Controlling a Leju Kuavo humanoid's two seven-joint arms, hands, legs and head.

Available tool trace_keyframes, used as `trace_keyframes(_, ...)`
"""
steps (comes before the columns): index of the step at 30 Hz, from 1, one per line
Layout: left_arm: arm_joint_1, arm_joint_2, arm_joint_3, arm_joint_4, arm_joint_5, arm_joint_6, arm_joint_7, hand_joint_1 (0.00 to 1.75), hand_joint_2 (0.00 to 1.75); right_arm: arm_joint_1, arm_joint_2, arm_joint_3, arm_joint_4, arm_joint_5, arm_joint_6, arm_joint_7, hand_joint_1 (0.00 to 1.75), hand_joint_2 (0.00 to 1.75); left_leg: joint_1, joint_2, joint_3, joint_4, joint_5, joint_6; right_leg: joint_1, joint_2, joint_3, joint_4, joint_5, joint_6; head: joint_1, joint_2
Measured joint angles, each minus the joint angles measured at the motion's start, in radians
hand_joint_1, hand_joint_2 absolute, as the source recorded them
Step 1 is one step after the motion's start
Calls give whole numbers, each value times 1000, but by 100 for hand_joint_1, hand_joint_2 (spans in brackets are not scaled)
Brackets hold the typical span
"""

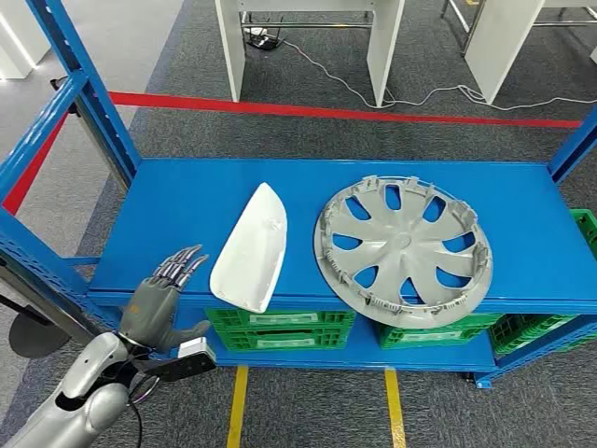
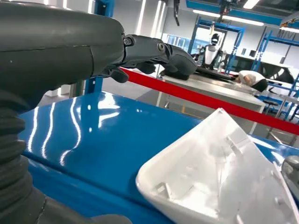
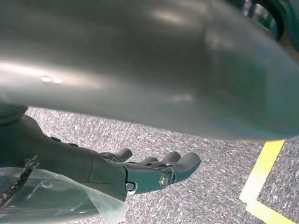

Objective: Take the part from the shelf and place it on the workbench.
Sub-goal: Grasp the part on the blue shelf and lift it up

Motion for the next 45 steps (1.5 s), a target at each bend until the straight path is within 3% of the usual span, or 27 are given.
trace_keyframes(24,-123,-138,-87,109,136,-33,-38,0,175,-21,2,2,51,11,65,1,0,0,0,0,0,0,0,0,-1,0,0,0,0,0,0,0)
trace_keyframes(39,-99,-177,-103,149,257,-22,-67,0,175,-19,3,3,63,-9,48,-3,0,0,0,0,0,0,0,0,-1,0,0,0,0,0,0,0)
trace_keyframes(45,-10,-230,-61,140,372,7,-110,0,175,-14,3,4,64,-32,30,-15,0,0,0,0,0,0,0,1,-1,0,-1,0,0,0,0,0)
